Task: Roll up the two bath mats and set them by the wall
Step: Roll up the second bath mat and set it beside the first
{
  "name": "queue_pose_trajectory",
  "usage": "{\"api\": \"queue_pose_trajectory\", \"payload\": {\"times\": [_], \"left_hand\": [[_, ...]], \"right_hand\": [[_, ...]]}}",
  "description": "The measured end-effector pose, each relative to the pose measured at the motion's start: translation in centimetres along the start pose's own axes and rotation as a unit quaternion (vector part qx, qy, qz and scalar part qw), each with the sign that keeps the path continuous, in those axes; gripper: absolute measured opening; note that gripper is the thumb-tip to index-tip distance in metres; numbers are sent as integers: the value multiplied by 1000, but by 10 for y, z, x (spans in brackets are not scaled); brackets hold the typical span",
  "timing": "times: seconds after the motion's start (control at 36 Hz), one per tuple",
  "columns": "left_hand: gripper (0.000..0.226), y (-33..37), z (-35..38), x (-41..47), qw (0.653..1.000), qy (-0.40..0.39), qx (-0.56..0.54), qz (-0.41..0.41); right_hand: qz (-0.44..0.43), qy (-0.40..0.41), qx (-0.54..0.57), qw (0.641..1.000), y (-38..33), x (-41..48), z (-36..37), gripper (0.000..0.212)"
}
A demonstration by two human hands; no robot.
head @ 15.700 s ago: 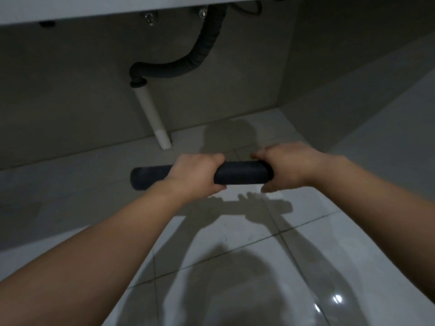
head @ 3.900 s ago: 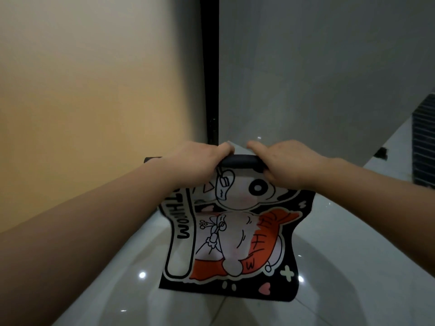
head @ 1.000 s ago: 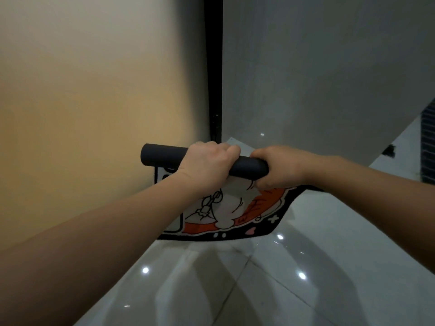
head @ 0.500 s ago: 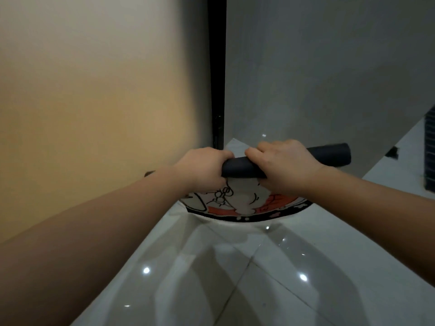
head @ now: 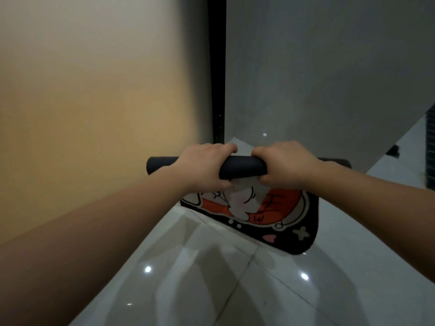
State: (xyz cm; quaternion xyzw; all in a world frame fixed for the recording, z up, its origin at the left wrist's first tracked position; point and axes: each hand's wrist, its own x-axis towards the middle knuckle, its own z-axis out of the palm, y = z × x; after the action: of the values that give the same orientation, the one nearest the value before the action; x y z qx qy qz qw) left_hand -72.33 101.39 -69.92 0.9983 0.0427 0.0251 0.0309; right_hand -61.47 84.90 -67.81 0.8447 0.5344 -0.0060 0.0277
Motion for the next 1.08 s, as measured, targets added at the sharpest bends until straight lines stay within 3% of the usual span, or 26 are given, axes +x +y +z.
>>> {"api": "queue_pose_trajectory", "payload": {"times": [0.14, 0.25, 0.42, 0.5, 0.58, 0.64, 0.72, 0.81, 0.92, 1.0, 1.08], "left_hand": [[79, -3, -5, 1, 988, -94, -108, -55], [47, 0, -6, 2, 987, -92, -118, -54], [31, 0, 2, -5, 999, 23, 35, 2], [32, 1, 3, -9, 995, 73, 55, 33], [34, 2, 6, -12, 990, 115, 59, 52], [36, 1, 7, -10, 990, 109, 69, 56], [50, -2, 8, -5, 996, 60, 52, 42], [70, -3, 7, -2, 1000, -24, 0, 14], [82, 0, 2, 1, 987, -100, -118, -42], [64, 2, -1, 3, 977, -125, -167, -49], [36, 5, -2, 4, 979, -118, -160, -53]], "right_hand": [[-80, 124, -104, 984, 5, -6, 2, 16], [-83, 120, -117, 982, 4, -6, 3, 18], [-5, -55, -5, 998, 4, 2, -7, 59], [48, -164, 108, 979, 6, 5, -9, 74], [54, -201, 228, 951, 5, 7, -6, 46], [54, -202, 245, 947, 4, 7, -5, 32], [41, -168, 185, 968, 0, 6, -3, 25], [-31, -54, 15, 998, -2, 2, -1, 24], [-124, 91, -126, 980, 3, -1, 6, 24], [-158, 154, -130, 967, 8, -1, 12, 23], [-140, 118, -131, 974, 7, 2, 14, 29]]}}
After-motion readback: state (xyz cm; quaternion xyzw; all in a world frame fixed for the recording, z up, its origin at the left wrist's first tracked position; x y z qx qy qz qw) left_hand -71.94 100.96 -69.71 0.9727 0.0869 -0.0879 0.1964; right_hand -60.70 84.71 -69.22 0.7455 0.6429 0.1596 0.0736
